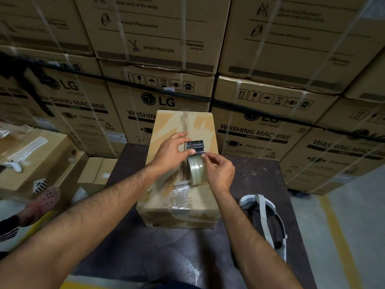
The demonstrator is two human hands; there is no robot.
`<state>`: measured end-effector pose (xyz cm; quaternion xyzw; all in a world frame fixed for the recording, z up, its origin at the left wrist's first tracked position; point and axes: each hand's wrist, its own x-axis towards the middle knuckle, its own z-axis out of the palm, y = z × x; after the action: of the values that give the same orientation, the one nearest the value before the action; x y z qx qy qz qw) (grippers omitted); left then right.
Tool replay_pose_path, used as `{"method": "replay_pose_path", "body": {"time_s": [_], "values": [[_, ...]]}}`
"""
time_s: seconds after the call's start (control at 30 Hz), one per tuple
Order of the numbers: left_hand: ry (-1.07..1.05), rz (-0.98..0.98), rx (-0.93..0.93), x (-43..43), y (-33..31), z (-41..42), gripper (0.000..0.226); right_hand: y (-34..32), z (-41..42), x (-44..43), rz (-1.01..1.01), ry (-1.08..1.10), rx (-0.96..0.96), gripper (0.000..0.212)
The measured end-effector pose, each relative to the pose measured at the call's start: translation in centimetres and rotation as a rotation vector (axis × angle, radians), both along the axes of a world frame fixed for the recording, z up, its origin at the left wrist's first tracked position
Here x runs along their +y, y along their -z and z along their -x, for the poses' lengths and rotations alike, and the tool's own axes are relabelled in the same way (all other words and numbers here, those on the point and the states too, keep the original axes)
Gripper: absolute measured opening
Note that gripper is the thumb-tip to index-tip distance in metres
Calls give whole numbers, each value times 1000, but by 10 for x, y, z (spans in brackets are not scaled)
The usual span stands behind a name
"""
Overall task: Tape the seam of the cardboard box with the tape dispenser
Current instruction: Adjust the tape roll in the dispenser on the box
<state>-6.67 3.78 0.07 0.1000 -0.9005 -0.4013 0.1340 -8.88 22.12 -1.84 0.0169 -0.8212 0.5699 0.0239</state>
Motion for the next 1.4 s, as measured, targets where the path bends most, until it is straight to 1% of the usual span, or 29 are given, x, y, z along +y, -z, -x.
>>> {"method": "replay_pose_path", "body": {"time_s": [0.13, 0.27, 0.37, 0.53, 0.73, 0.83, 1.0, 1.1, 1.17, 1.27, 1.4], "values": [[1, 4, -7, 0, 0, 0, 48, -1, 3, 0, -72, -17, 31, 12], [-14, 8, 7, 2, -2, -1, 48, -5, 3, -3, -71, 18, 7, 19], [-25, 11, 16, 3, -2, -2, 48, -5, -2, -7, -1, 61, -35, 18], [-21, 14, 17, 2, -1, -2, 48, 0, -10, -13, 89, 101, -23, 12], [-21, -19, 14, 3, 0, -2, 49, -4, -8, -12, 199, 117, -118, 9], [-14, -30, 18, 4, -1, -3, 49, -10, -7, -9, 167, 127, -155, 5], [-8, -29, 29, 6, -4, -3, 48, -25, 5, -5, 21, 102, -233, 10], [-5, -30, 34, 7, -5, -5, 49, -30, 11, -4, 11, 80, -295, 11], [-6, -26, 40, 8, -6, -6, 49, -33, 13, -4, 12, 73, -339, 7], [-4, -26, 55, 9, -7, -7, 48, -39, 15, -3, 15, 61, -395, 15], [-7, -24, 60, 9, -8, -8, 49, -44, 12, -5, -23, 48, -401, 22]]}}
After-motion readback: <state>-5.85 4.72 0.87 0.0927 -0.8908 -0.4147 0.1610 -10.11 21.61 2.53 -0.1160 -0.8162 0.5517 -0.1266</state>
